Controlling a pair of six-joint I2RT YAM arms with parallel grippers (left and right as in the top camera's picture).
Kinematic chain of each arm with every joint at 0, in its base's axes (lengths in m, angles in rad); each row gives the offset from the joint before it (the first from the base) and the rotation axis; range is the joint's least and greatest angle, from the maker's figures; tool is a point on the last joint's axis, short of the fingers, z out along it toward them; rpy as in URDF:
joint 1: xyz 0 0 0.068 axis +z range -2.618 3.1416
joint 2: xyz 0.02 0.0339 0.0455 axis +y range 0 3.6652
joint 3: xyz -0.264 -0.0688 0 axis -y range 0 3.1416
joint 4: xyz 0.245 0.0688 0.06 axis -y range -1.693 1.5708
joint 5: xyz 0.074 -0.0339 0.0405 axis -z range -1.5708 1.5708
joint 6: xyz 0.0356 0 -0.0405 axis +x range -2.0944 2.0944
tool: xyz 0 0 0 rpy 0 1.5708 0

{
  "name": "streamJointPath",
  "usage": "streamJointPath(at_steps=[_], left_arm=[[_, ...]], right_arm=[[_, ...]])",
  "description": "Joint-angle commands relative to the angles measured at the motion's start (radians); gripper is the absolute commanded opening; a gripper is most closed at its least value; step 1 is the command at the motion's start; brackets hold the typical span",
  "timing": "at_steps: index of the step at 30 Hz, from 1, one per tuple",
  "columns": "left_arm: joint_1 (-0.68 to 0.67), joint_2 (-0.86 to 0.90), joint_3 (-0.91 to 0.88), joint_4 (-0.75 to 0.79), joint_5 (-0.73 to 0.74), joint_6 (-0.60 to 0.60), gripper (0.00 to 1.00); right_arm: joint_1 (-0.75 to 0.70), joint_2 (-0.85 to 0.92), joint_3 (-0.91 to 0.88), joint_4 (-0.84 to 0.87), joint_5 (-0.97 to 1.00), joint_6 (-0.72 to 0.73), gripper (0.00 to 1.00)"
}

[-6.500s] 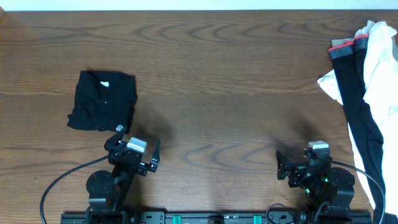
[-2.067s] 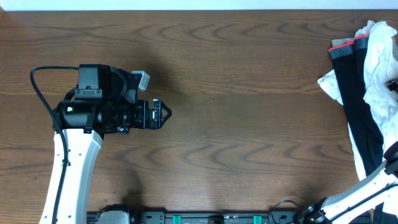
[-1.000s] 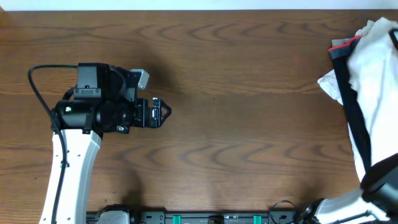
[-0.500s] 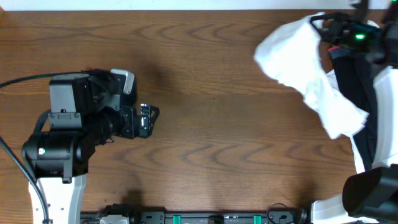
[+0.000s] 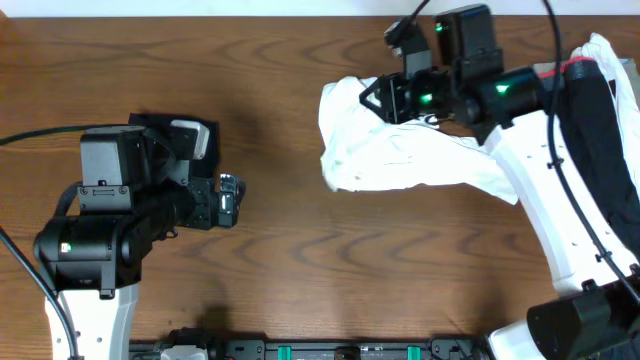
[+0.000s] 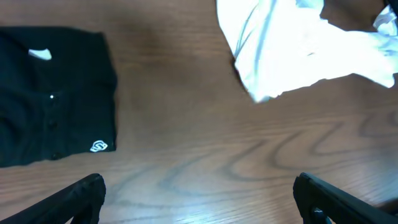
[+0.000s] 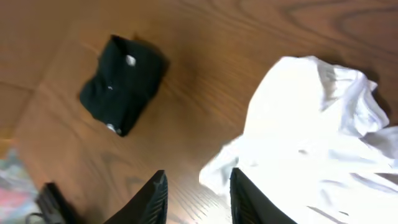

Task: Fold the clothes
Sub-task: 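Pull the white T-shirt leftward onto the table center with the right gripper, then grasp the left end of the white T-shirt with the left gripper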

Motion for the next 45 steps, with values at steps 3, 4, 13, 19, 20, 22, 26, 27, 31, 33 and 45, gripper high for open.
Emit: streamJointPath(at_steps=[3,4,13,19,20,22,26,27,31,33,45], left_arm=[[-0.002,0.050,0.013,-0.024,0.005,0.013,0.98],[-0.003,0.065,0.012,-0.024,0.031,0.013,0.98],[-0.151,0.333,-0.021,0.068,0.138,0.014,1.00],[-0.299,0.537,-0.021,0.205,0.047,0.010,0.96],[-0.318,0.573,-0.021,0.231,0.034,0.000,0.95],[-0.349,0.639,-0.020,0.289,0.032,-0.017,0.89],[-0.393,0.742,-0.020,0.406,0.021,-0.019,0.82],[-0.402,0.763,-0.021,0.435,0.007,-0.031,0.80],[-0.429,0.818,-0.021,0.523,-0.056,-0.066,0.80],[-0.439,0.835,-0.021,0.555,-0.057,-0.066,0.80],[-0.462,0.911,-0.020,0.644,-0.115,-0.082,0.25]], right_arm=[[-0.040,-0.005,0.007,-0.043,0.136,-0.001,0.36],[-0.049,-0.004,0.007,-0.052,0.141,0.001,0.39],[-0.142,-0.003,0.007,-0.151,0.240,0.063,0.68],[-0.188,-0.003,0.007,-0.182,0.240,0.074,0.71],[-0.195,-0.003,0.007,-0.189,0.240,0.074,0.71],[-0.207,-0.003,0.007,-0.204,0.240,0.073,0.71],[-0.222,-0.003,0.007,-0.221,0.240,0.073,0.71],[-0.225,-0.003,0.007,-0.225,0.240,0.073,0.71],[-0.227,-0.003,0.007,-0.237,0.240,0.073,0.72],[-0.227,-0.003,0.007,-0.237,0.240,0.073,0.72],[-0.227,-0.003,0.007,-0.251,0.241,0.073,0.73]])
